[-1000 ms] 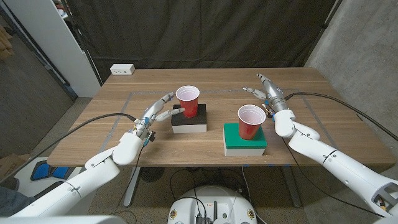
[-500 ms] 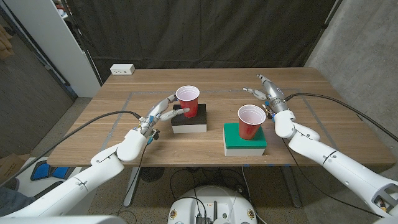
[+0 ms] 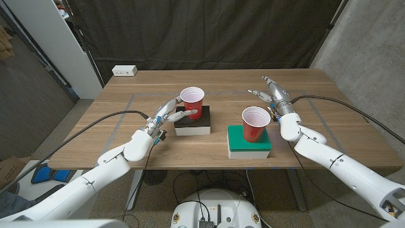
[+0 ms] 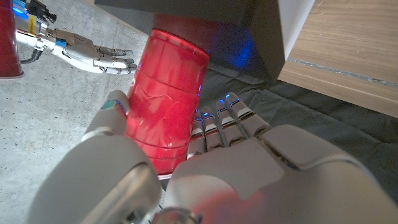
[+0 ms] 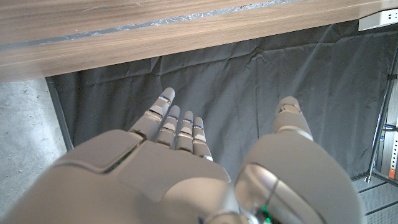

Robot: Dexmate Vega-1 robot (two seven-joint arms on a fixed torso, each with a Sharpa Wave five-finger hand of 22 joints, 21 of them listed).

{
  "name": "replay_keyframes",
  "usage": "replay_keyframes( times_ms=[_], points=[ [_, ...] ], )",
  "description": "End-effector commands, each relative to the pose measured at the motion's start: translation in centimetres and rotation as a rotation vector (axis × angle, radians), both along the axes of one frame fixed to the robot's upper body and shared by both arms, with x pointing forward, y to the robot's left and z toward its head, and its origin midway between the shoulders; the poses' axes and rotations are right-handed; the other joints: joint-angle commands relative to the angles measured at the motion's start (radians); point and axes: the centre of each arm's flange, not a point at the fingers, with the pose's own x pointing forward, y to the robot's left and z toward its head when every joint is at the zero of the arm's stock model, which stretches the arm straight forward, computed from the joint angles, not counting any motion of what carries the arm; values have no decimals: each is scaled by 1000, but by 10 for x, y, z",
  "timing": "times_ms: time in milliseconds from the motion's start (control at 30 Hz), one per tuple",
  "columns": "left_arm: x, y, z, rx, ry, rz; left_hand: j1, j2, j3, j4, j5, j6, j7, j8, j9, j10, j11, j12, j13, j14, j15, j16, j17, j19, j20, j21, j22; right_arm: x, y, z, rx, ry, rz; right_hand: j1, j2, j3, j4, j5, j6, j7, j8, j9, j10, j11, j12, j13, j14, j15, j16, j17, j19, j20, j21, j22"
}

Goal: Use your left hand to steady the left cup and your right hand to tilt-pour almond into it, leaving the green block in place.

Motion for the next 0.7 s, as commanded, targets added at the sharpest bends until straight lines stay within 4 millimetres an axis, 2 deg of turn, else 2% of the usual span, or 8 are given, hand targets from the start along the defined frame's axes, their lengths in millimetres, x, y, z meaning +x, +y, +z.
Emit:
replay_keyframes(
  times_ms=[33,133,200,267,333,500,700],
  points=[
    [6,-7,-3,-10,20,-20,15,3,2,0,5,9,0,7,3,19,3,4,4,14,-35,5,3,13,-40,4,2,-2,0,-2,-6,13,10,-5,3,-5,0,0,2,3,1,2,2,-2,4,3,8,-4,7,-1,11,0,6,5],
    [7,-7,-4,-23,19,-29,23,5,3,0,5,23,2,9,3,32,-2,6,4,29,-39,7,3,28,-37,7,2,-2,1,-2,-8,12,12,-4,4,-5,0,0,3,3,1,2,3,-4,4,3,8,-4,7,-2,12,0,6,5],
    [7,-8,-5,-38,17,-40,37,8,3,0,6,46,1,12,3,58,-1,11,4,48,-48,9,2,48,-50,10,1,-3,1,-1,-9,10,13,-4,4,-5,0,0,3,3,1,2,3,-3,5,3,7,-4,7,-2,13,1,6,5],
    [7,-8,-6,-49,17,-47,60,16,6,-1,7,78,8,17,3,92,-17,16,3,79,-54,12,2,77,-65,14,1,-4,1,-1,-10,8,13,-4,4,-5,0,0,4,2,1,2,4,-3,5,3,8,-2,7,-2,14,1,6,5],
    [6,-9,-7,-63,15,-56,77,21,8,-3,8,94,9,18,3,108,-19,17,3,102,-60,15,1,95,-72,16,0,-4,1,0,-10,5,12,-4,4,-5,0,0,3,3,1,2,4,-3,5,3,7,-2,7,-2,14,1,6,5],
    [6,-8,-10,-93,6,-64,126,40,16,-4,9,139,11,21,3,151,-20,20,2,145,-64,16,0,133,-73,19,0,-5,2,-1,-10,6,12,-4,5,-5,0,0,4,4,1,2,5,-4,5,3,7,-1,7,-3,14,0,5,5],
    [4,-5,-11,-128,-2,-67,145,46,16,-4,8,158,16,22,3,172,-15,22,2,162,-65,16,0,147,-74,20,0,-6,1,-1,-11,8,7,-5,5,-6,0,0,5,4,1,2,6,-3,5,3,7,0,7,-3,13,2,5,5]
  ],
)
